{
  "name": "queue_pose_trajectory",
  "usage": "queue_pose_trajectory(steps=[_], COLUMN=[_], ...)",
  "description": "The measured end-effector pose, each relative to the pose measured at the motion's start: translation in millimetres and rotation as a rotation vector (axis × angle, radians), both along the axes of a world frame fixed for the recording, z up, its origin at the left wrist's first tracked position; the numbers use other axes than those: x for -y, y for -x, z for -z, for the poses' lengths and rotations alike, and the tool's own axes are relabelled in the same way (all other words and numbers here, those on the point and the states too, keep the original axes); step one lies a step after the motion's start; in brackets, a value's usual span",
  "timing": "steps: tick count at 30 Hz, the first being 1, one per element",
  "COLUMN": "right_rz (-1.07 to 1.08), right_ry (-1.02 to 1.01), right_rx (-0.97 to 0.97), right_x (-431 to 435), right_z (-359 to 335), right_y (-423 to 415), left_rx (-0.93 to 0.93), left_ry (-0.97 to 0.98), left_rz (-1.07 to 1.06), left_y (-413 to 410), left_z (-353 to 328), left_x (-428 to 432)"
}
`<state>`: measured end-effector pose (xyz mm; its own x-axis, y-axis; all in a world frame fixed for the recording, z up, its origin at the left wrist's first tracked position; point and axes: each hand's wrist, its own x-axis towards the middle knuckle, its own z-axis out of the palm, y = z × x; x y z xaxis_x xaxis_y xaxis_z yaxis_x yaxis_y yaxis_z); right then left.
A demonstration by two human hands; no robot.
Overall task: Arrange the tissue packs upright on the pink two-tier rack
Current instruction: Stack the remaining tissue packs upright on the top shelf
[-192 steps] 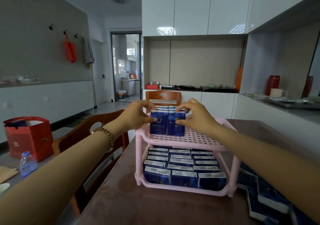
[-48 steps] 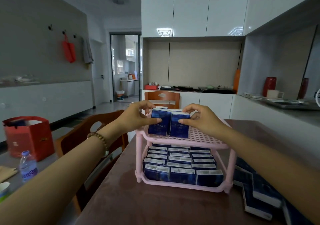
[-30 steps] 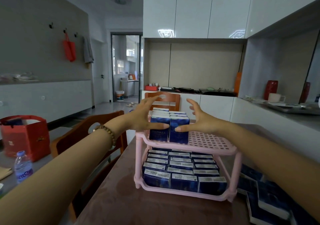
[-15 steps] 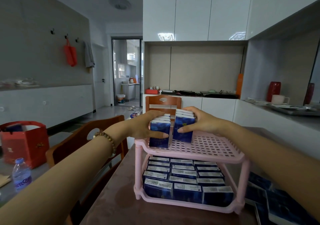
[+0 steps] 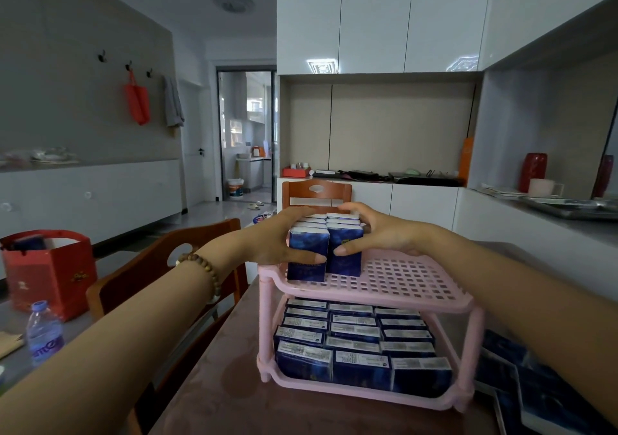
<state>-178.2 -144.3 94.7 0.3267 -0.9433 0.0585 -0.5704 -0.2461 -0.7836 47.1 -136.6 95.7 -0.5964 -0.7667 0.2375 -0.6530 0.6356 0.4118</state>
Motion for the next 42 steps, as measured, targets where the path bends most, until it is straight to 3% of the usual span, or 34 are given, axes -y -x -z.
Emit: queue_pose_trajectory(steps=[13, 21, 25, 28, 33, 42], right_rz=[0.020, -0.022, 0.001, 0.036, 0.089, 0.153], right_ry=[0.139, 0.337, 0.279, 0.169, -0.008, -0.160], right_rx=[-0.300, -0.508, -0.474, -0.504, -0.560, -0.530], right_x=[-31.2, -137.7, -201.8, -245.9, -306.9, -387.6], right_z=[-14.2, -22.0, -0.6, 25.6, 67.8, 104.4], right_y=[8.7, 28.7, 49.2, 71.7, 109.7, 152.9], left_rx=[-0.063, 0.046, 0.018, -0.077, 0.069, 0.039], left_ry=[0.018, 0.296, 0.226, 0.118, -0.082, -0.318], left_rz=[-0.052, -0.041, 0.031, 0.203, 0.287, 0.399], left_y=[-1.2, 17.7, 41.0, 65.3, 104.6, 148.8], left_z=[-6.3, 11.8, 38.5, 62.7, 113.3, 145.2], left_x=[-15.7, -98.6, -150.5, -193.2, -237.9, -283.5])
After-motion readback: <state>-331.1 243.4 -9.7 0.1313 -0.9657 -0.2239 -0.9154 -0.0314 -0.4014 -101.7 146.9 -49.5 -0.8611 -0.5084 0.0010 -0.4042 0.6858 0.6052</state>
